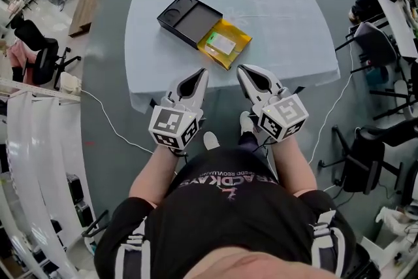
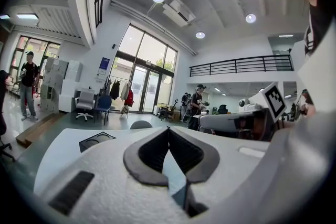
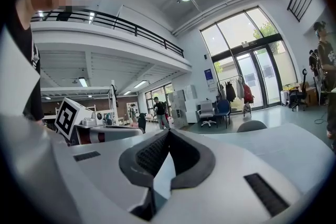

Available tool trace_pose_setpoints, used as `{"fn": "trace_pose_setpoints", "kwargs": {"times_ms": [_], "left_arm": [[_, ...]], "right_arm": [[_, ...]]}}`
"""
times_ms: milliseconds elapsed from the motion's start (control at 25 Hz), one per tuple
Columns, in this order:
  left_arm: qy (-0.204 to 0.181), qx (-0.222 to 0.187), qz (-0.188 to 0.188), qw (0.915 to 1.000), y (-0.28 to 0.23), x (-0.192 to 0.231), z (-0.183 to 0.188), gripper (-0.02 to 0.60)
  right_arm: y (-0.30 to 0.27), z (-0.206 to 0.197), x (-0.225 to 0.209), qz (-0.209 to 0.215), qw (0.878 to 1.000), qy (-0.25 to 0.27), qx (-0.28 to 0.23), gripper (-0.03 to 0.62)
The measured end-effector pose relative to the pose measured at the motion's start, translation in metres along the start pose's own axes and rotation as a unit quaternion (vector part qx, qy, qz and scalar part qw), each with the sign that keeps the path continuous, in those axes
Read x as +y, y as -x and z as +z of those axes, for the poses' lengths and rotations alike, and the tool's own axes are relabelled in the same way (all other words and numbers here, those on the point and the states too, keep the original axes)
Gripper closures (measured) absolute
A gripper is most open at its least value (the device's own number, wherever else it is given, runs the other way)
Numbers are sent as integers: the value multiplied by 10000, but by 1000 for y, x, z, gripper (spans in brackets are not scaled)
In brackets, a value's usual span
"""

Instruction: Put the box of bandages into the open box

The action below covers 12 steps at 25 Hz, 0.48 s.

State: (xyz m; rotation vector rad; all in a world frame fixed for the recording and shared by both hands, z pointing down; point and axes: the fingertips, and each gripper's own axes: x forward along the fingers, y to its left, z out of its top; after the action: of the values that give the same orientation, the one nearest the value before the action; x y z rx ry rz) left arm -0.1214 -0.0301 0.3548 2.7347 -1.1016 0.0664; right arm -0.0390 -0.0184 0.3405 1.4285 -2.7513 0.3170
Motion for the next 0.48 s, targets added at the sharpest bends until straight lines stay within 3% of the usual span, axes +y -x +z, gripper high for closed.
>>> {"fn": "trace_pose_setpoints", "kwargs": {"times_ms": [480], "left_arm": [[-36,8,-70,10000,4,-2,1,565]], "right_arm": [[3,1,4,-67,10000,-12,-62,583]]}}
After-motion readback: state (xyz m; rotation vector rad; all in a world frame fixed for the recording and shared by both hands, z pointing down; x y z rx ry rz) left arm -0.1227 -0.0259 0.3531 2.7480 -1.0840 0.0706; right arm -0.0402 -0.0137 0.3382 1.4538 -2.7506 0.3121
